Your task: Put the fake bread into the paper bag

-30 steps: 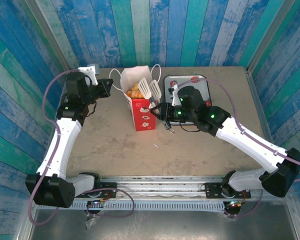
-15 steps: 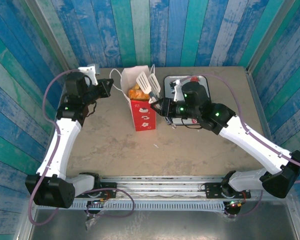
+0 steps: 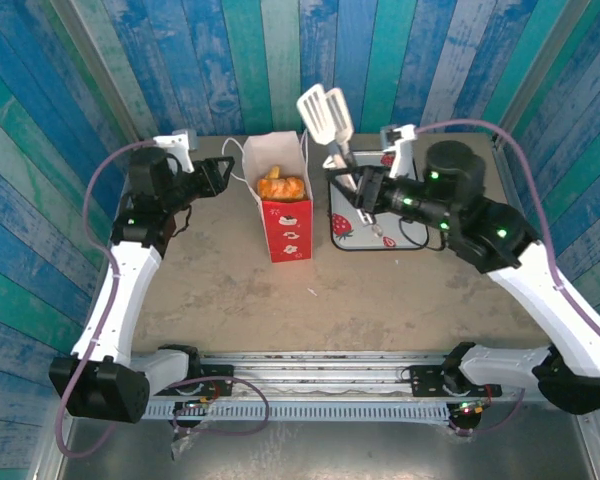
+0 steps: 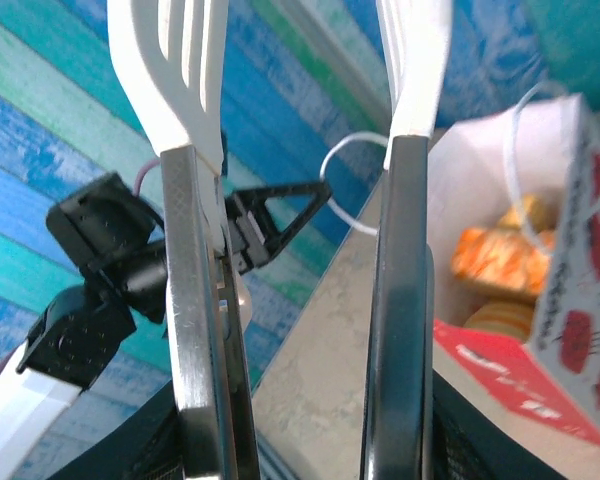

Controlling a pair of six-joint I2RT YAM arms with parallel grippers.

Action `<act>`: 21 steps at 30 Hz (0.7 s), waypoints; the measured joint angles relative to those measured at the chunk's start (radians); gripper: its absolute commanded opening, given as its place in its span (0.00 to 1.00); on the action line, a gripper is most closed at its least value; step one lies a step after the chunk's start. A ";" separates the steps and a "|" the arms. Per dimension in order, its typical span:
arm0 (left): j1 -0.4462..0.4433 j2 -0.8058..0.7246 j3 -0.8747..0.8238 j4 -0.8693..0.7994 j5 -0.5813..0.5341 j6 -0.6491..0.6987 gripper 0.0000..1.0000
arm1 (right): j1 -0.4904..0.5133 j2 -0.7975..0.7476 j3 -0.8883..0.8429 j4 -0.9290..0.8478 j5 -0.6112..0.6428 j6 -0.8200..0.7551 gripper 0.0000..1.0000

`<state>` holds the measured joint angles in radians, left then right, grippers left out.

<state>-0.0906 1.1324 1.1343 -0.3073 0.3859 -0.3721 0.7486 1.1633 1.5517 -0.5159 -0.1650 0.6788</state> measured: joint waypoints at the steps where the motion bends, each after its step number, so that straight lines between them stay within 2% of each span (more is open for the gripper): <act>1: 0.000 -0.005 0.000 0.000 -0.003 0.002 0.71 | -0.017 -0.023 0.000 -0.017 0.017 -0.009 0.46; 10: 0.000 -0.082 -0.023 0.006 -0.080 0.034 1.00 | -0.238 -0.180 -0.097 -0.152 0.117 -0.063 0.46; 12: 0.000 -0.114 -0.040 0.011 -0.106 0.039 0.94 | -0.276 -0.200 -0.141 -0.181 0.133 -0.074 0.46; 21: 0.000 -0.253 -0.119 0.040 -0.244 0.047 0.94 | -0.358 -0.228 -0.332 -0.259 0.167 -0.122 0.46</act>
<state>-0.0906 0.8799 1.0153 -0.2672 0.1417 -0.3252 0.3908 0.9356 1.2194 -0.7750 0.0017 0.5568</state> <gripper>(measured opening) 0.941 0.458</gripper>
